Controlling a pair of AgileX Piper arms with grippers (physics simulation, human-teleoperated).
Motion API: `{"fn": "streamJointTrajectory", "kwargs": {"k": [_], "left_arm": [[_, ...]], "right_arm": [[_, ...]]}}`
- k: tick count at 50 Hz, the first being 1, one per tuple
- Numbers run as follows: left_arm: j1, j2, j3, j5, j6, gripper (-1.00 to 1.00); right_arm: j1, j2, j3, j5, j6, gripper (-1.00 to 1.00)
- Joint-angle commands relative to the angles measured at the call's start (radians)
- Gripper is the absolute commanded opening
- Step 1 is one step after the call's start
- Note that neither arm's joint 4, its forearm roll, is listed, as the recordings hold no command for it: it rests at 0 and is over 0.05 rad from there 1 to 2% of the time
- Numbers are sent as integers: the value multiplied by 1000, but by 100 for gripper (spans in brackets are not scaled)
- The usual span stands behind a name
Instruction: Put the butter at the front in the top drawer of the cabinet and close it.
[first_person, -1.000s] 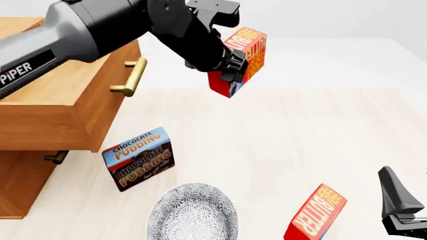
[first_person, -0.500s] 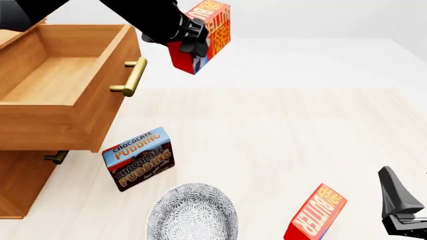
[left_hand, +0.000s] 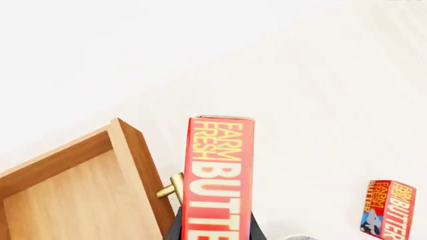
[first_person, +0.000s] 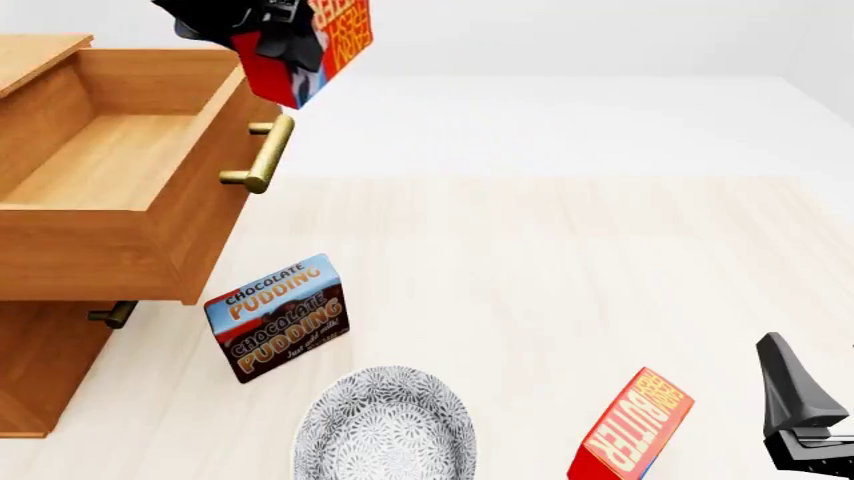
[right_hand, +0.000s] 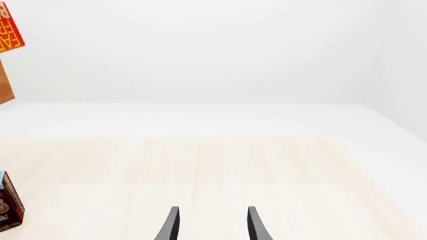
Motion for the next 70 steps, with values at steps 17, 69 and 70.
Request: {"fn": "streamJointTrajectory", "kwargs": {"k": [17,69,70], "left_arm": [[200,-169,136,14,57,-100],[447,-313,378,-21,-28,-100],[446,-305,378,-23,-38,-100]], "right_arm": [[0,1,0,0,1,100],[0,1,0,0,1,100],[0,1,0,0,1,100]]}}
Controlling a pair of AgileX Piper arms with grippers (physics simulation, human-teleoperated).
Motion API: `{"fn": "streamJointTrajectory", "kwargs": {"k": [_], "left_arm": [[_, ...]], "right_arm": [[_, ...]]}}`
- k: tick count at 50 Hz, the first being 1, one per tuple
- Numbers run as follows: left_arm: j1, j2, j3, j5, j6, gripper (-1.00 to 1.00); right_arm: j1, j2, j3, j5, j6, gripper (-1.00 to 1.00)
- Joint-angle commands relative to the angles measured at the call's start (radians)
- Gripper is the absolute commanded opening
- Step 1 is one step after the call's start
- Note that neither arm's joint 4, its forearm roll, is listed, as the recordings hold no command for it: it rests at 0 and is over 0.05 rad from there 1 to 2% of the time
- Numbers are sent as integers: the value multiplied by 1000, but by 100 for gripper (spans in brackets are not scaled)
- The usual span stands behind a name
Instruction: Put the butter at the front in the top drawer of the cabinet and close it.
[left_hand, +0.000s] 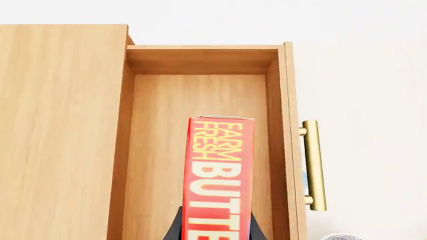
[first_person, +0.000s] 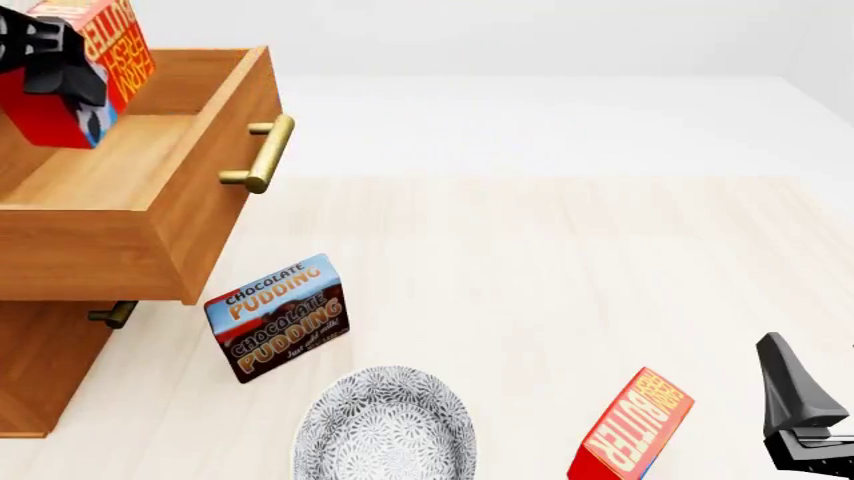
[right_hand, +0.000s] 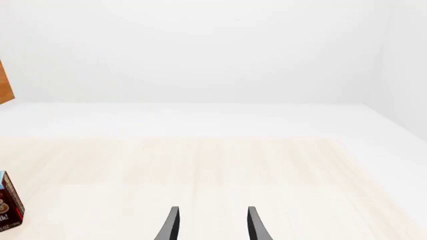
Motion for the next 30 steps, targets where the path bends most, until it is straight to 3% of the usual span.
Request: {"fn": "streamJointTrajectory", "kwargs": {"k": [1,12,30], "left_arm": [[21,7,24,-21,-9,-100],[27,60,17,-35,-22,-100],[49,82,97,-98,-31,-100]], "right_arm": [[0,1,0,0,1,100],[0,1,0,0,1,100],[0,1,0,0,1,100]]}}
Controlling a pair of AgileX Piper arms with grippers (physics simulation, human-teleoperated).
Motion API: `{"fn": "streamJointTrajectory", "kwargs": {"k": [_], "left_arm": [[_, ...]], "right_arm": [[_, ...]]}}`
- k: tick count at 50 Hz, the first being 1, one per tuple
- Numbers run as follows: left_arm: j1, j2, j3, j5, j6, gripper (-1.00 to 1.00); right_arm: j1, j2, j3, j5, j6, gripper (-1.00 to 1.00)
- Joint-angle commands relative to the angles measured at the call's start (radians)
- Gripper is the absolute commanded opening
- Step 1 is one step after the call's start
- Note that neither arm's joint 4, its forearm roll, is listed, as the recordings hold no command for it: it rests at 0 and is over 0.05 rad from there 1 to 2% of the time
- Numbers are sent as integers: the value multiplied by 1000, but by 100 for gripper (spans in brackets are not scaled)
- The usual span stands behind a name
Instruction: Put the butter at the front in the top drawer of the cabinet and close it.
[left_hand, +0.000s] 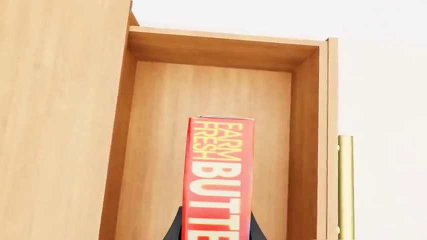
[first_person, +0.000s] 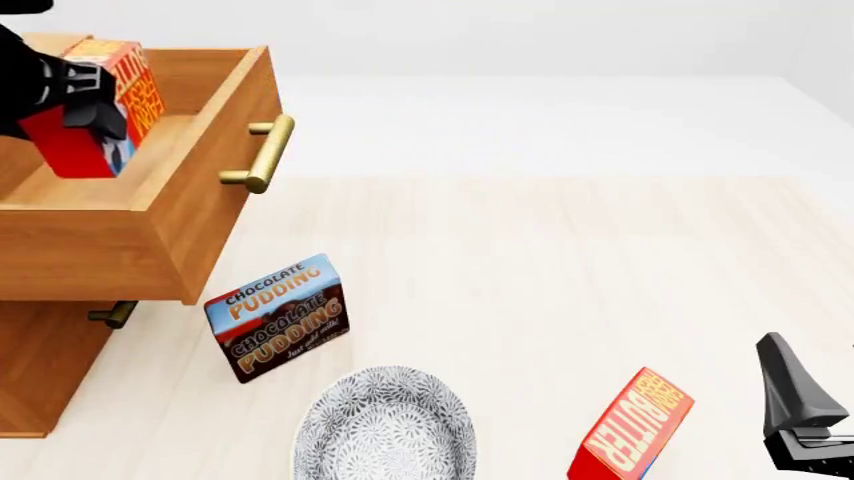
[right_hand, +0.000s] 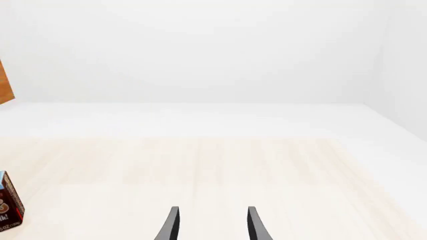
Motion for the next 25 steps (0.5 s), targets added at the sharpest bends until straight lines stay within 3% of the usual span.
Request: {"fn": "streamJointTrajectory", "kwargs": {"k": [1,25], "left_arm": [[9,3,26,-35,10,-100],[3,15,112,-122,-21,-100]], "right_arm": [[0,1,0,0,1,100],[0,1,0,0,1,100]]}}
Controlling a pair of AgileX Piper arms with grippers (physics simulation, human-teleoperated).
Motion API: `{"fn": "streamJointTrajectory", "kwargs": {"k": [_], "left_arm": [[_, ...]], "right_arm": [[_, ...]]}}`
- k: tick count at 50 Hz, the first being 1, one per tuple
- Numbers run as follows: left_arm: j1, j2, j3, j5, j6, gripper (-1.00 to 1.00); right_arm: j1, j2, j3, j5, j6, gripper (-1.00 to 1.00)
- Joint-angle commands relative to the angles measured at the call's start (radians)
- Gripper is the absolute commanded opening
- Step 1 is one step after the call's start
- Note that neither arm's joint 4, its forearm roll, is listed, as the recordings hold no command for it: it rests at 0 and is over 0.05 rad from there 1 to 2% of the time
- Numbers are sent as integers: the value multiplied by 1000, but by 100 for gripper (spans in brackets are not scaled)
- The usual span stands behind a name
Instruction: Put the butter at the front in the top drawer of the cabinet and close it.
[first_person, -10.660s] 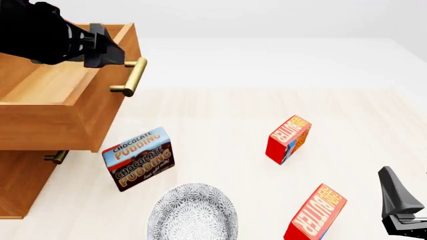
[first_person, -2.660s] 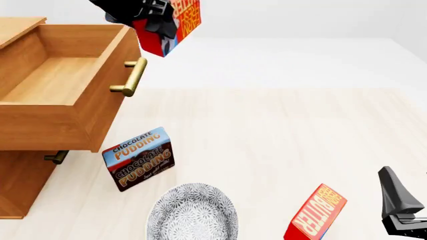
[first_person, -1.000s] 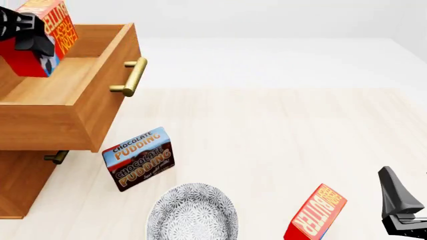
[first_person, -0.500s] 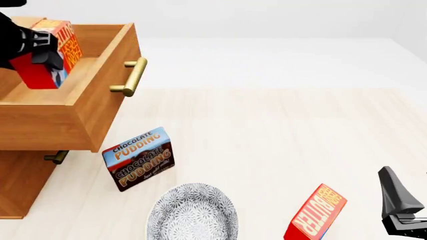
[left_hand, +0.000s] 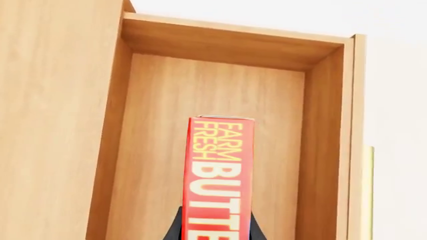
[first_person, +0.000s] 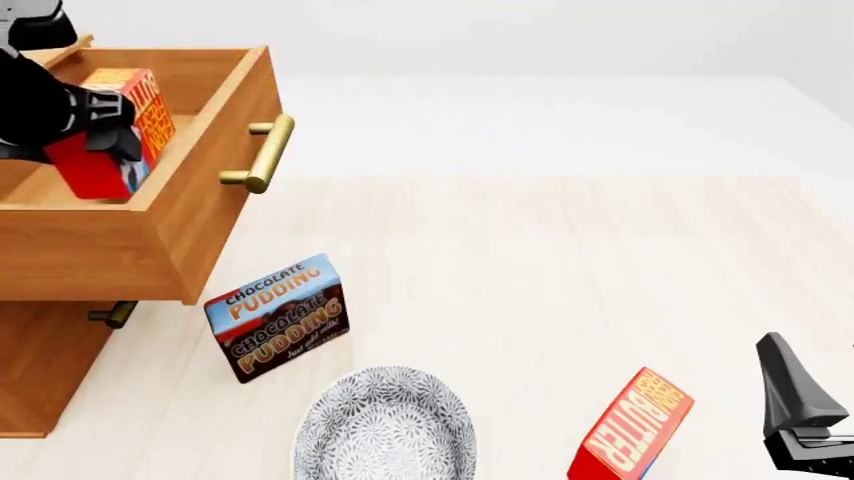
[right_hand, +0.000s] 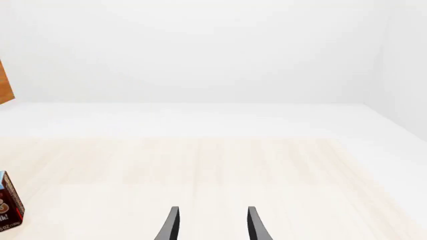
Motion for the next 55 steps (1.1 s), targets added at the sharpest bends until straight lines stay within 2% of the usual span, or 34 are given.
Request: {"fn": "streamJointTrajectory", "kwargs": {"k": [1,37,38,55], "left_arm": [[-4,-9,27,-41,4,-100],[-2,12,64,-78,-1,-100],[-6,12,61,-76,-2,100],[-2,-6,-7,-19,26,100]], "right_arm": [[0,1,0,0,1,100],[0,1,0,0,1,100],[0,1,0,0,1,100],[0,1,0,0,1,100]]}}
